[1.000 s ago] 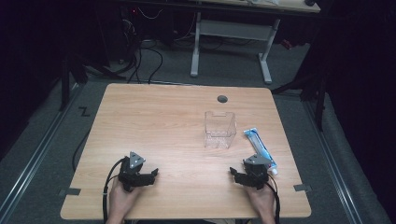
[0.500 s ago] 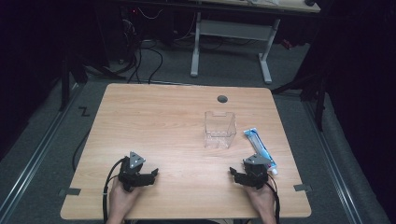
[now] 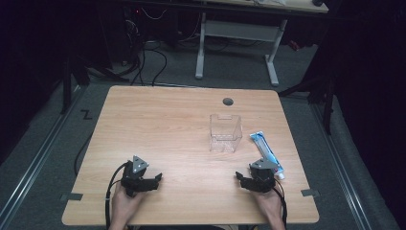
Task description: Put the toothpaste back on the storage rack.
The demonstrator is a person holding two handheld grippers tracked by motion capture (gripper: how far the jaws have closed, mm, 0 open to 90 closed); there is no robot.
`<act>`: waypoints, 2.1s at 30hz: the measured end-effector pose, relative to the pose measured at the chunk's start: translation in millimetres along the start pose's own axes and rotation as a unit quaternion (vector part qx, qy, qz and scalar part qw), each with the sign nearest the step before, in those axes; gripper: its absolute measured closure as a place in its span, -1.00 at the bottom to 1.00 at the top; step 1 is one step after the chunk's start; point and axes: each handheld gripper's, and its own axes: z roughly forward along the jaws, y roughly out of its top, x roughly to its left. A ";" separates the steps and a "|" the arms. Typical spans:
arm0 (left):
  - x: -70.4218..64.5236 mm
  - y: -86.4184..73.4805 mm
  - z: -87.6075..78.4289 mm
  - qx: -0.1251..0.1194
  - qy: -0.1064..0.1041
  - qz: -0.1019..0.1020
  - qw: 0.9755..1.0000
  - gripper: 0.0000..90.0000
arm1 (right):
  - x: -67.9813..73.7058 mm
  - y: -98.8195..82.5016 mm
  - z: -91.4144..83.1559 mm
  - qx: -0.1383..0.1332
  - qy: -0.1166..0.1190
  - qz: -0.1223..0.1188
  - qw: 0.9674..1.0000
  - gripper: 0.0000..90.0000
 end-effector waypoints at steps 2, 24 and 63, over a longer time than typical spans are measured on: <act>0.0 0.0 0.0 0.000 0.000 0.000 1.000 -0.61 | -1.4 0.0 -1.3 0.002 -0.001 0.002 1.000 -0.20; -0.1 0.0 -0.1 0.001 0.001 0.001 1.000 -0.61 | -17.2 -7.4 -28.2 -0.044 0.011 0.038 0.998 -0.07; -0.3 0.0 -0.1 0.001 0.002 0.000 1.000 -0.61 | -69.6 23.4 -53.3 -0.043 -0.043 0.045 0.997 0.06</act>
